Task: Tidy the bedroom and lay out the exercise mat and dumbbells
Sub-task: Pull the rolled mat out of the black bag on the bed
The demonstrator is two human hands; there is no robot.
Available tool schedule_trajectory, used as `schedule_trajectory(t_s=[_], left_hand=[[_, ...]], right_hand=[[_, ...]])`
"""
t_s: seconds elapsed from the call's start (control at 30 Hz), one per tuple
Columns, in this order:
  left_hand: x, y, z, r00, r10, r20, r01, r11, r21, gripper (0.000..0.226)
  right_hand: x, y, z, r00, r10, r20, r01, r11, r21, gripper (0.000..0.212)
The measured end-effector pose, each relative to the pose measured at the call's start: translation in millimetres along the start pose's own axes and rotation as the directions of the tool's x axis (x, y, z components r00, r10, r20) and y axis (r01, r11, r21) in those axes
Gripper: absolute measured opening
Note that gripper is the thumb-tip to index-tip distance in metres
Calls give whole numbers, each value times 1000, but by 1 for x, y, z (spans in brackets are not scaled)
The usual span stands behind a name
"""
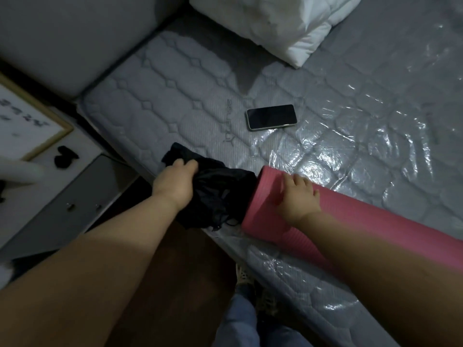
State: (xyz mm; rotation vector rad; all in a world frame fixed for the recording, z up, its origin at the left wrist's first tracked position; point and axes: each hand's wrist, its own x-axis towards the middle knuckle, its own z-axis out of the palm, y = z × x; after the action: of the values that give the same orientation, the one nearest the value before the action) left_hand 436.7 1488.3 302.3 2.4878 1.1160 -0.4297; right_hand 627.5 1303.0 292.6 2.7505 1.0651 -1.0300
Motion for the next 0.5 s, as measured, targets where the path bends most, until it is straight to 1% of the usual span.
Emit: schedule_trajectory(t_s=[0.07,0.13,0.2,0.27,0.33,0.37,0.4,0.43,0.5], left_hand=[[-11,10,-8,997,33,-67,-35,999,-31,21],[-29,10,-22,989,49,-143,-58,996,-61,23],[-55,2,-43,968,16,-249,-42,994,-99,22],[-86,-13,-72,938,-40,-345,-6,991,-131,20],[-117,-30,-97,927,-47,-372,-8,989,-145,22],[-134,-42,-107,922,-53,-384,-13,986,-166,26],[-152,-56,-116,912,-82,-403,-2,979,-204,32],[-168,-70,-123,902,-120,-415,12,967,-254,41],[-186,-97,-128,886,-212,-411,73,942,-329,62]], right_hand=[[-7,-21,-9,994,-110,-22,111,991,69,82],[-15,-47,-22,970,-243,-7,241,959,150,104],[-24,-77,-37,935,-352,30,338,917,214,124],[-36,-116,-51,893,-447,43,420,865,276,135],[-53,-158,-61,850,-524,47,474,801,365,137],[-62,-182,-64,828,-557,56,498,779,381,134],[-71,-208,-64,808,-585,72,528,773,352,124],[-78,-233,-63,785,-615,78,575,769,280,103],[-85,-273,-58,742,-669,31,664,741,100,47]])
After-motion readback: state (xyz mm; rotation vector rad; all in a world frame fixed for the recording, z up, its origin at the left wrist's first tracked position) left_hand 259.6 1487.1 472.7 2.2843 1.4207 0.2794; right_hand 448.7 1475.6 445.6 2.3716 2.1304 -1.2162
